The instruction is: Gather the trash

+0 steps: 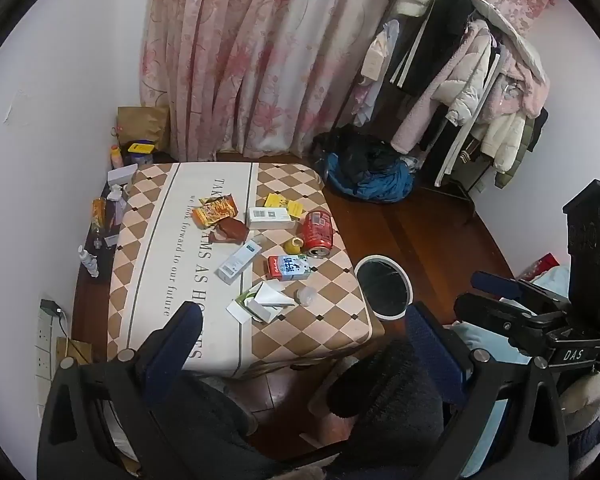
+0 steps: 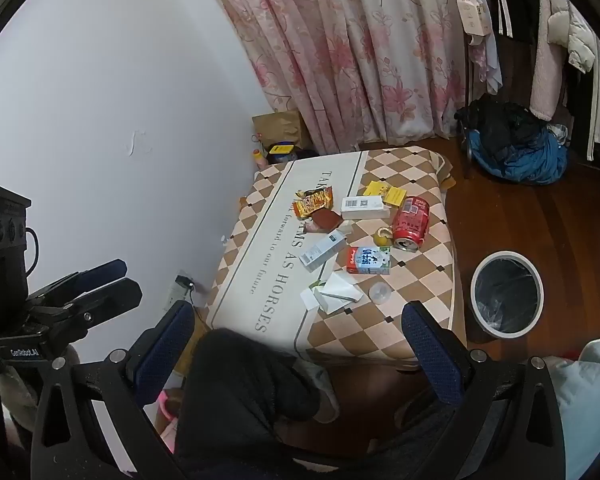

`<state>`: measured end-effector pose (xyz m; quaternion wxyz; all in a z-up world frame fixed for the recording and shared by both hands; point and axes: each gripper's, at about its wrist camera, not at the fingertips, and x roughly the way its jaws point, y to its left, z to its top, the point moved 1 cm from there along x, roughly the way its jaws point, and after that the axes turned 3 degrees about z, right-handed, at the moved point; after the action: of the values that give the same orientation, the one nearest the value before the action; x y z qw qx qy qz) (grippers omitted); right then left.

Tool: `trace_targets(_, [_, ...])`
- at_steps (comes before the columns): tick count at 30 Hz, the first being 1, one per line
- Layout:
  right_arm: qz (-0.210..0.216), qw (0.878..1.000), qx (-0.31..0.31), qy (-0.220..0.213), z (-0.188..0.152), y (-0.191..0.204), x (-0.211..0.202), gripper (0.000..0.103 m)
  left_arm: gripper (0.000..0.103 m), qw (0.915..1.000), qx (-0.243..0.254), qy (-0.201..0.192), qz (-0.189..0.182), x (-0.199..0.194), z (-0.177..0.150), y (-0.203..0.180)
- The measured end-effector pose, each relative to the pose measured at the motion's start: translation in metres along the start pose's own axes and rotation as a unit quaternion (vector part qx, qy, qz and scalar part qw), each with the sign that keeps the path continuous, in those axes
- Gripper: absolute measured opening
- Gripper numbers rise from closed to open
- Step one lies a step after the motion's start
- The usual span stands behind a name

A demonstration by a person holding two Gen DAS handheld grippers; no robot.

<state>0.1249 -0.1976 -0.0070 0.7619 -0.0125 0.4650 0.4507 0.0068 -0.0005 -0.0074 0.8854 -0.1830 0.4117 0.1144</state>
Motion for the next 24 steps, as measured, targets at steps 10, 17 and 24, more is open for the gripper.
trace_targets(10, [0.001,1.0,-0.005,0.007,-0.0003,0.0004,-0.0008,0.103,0.103,1.0,0.003,0.001,-0.008,-0.0034,-0.0061,-0.0037])
trace_targets(17, [0.005,1.0,-0.014,0.012,-0.0015,-0.0022,0.0014,0.103,0.103,0.9999,0.002,0.002,-0.011,-0.0021,-0.0067,-0.0014])
trace_targets(24, [0.001,1.0,-0.017,0.014,0.0005,-0.0003,-0.0009,0.103,0.103,0.9999,0.009,0.002,-0.012,0.0006,-0.0045,-0.0078])
